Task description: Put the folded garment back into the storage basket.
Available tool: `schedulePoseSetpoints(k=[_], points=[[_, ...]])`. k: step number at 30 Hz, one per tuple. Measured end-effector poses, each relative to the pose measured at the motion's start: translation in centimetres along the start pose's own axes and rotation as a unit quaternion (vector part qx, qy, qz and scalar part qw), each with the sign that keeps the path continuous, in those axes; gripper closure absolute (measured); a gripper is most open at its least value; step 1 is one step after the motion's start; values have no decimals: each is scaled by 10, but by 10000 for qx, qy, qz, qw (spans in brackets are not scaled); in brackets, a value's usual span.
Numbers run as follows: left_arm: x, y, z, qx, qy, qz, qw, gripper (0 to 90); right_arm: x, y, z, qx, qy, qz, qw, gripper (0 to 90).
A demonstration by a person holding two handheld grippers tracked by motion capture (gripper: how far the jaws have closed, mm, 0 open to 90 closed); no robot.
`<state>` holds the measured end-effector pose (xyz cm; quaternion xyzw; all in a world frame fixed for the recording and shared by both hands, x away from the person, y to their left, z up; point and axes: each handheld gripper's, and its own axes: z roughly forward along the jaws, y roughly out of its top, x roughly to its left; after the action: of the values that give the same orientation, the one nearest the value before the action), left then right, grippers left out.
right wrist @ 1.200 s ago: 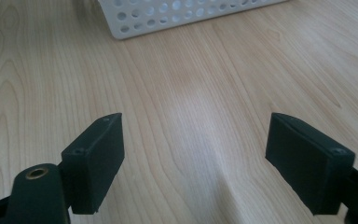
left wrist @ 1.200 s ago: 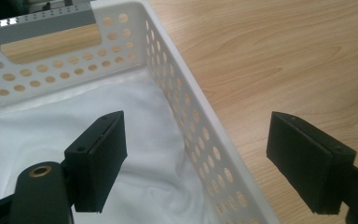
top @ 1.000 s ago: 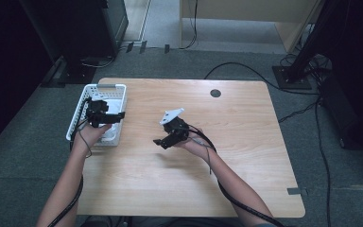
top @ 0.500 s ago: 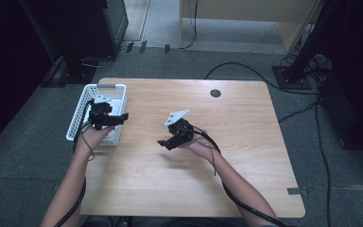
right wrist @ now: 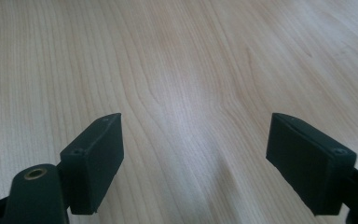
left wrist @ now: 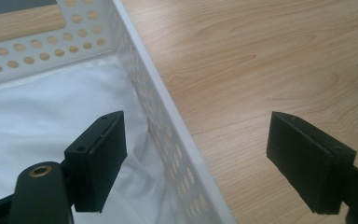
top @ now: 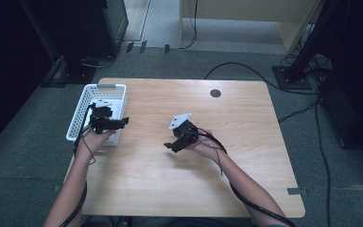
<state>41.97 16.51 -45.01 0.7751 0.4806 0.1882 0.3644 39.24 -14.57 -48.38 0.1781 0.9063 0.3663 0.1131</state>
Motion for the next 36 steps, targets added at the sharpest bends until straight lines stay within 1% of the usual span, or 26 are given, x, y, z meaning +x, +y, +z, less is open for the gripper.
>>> schedulePoseSetpoints(k=[1, 4, 6, 7, 8, 9, 11, 13, 14, 21, 27, 30, 34, 35, 36], points=[[0, 0, 0, 0, 0, 0, 10000, 205, -1, 0, -2, -24, -12, 6, 10000, 195], [-5, 0, -1, 14, -17, 91, 10000, 206, -3, -2, -8, -54, -50, 49, 10000, 193], [-8, -1, -2, 13, -17, 113, 9999, 205, -4, -5, -12, -2, -109, -36, 9999, 193], [-8, -1, -2, 13, -17, 113, 9999, 206, -4, -5, -12, -2, -109, -36, 9999, 193], [-9, -1, -3, -16, -44, 87, 10000, 205, -3, -11, -16, 52, -152, -53, 9999, 193], [-10, -1, -4, -37, -51, 88, 9999, 206, -4, -14, -18, 26, -167, -26, 9999, 193], [-12, -1, -4, -46, -61, 82, 9999, 205, -5, -18, -20, -26, -175, 96, 9998, 193], [-13, -1, -4, -53, -80, 84, 9999, 205, -5, -20, -20, -52, -179, 130, 9997, 193], [-15, -1, -5, -58, -93, 92, 9999, 206, -6, -24, -22, -98, -178, 212, 9996, 193], [-21, -3, -5, -55, -137, 73, 9999, 205, -4, -29, -25, -173, -171, 424, 9988, 192], [-26, -3, -9, -138, -160, 64, 9998, 205, -5, -35, -28, -294, -131, 661, 9973, 189], [-28, -3, -9, -174, -236, 45, 9996, 205, -7, -38, -30, -326, -106, 835, 9959, 187], [-31, -3, -7, -173, -132, 25, 9998, 205, -8, -43, -35, -371, -102, 961, 9946, 174], [-31, -3, -7, -177, -120, 37, 9998, 205, -9, -44, -37, -381, -101, 983, 9944, 171], [-31, -3, -7, -182, -161, 44, 9997, 205, -10, -46, -38, -403, -114, 1026, 9938, 166]])
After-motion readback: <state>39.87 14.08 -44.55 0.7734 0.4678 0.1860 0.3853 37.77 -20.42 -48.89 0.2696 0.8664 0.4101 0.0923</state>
